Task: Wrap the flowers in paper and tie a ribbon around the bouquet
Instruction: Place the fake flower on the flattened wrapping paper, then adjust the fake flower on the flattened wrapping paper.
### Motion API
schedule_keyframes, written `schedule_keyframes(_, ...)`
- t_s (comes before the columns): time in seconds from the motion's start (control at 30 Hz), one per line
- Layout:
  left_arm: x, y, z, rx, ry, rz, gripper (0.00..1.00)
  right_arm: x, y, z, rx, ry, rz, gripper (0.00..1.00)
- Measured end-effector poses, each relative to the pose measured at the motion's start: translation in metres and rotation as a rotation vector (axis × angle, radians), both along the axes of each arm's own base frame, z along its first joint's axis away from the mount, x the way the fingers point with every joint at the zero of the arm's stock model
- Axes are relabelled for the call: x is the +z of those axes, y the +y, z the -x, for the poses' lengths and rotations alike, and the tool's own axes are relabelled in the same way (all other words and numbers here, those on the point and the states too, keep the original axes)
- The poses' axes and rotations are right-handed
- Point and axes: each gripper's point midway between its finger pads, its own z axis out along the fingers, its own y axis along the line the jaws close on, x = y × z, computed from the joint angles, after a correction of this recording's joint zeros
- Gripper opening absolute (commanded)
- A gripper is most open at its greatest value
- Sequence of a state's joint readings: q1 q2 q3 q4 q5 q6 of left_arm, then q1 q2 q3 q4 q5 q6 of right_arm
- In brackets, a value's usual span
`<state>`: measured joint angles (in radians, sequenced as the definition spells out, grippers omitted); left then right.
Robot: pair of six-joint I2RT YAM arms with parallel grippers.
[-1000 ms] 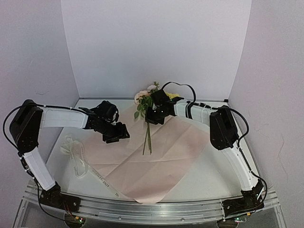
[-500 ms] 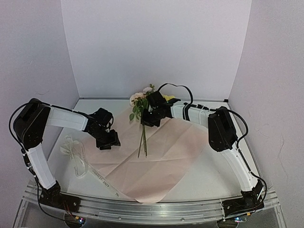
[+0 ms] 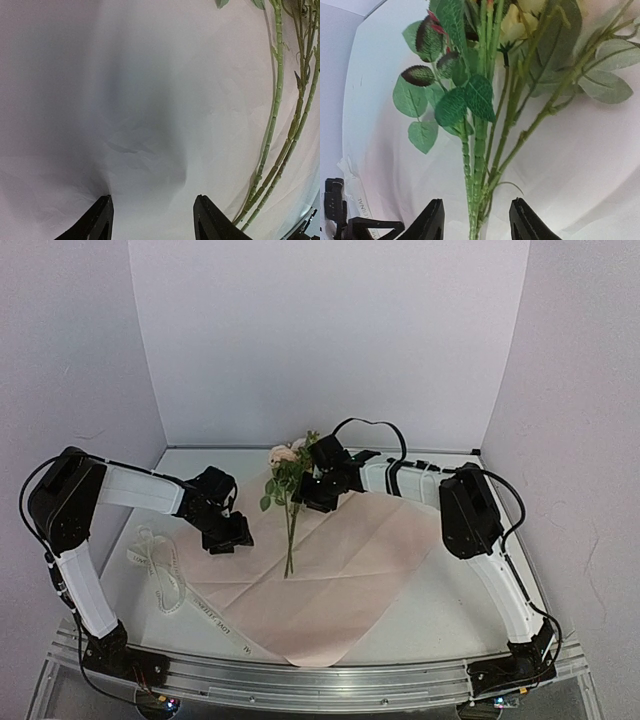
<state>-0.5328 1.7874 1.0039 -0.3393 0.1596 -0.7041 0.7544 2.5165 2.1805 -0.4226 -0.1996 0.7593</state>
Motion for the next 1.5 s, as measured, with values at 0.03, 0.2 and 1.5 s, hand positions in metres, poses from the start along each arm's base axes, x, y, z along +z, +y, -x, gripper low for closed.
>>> schedule_keyframes(0.03,0.0,0.0,0.0,-0.001,0.001,0.001,0.57,-0.002,-0.003,0.003,-0.003,0.007,0.01,0.48)
schedule_keyframes(0.2,0.0,0.001,-0.001,-0.002,0.0,0.001,0.57,-0.001,-0.019,0.013,-0.019,0.021,0.048,0.53)
schedule_keyframes(1.5,0.0,0.0,-0.005,-0.026,0.001,0.015,0.57,-0.023,-0.002,0.051,-0.07,-0.058,0.376,0.5)
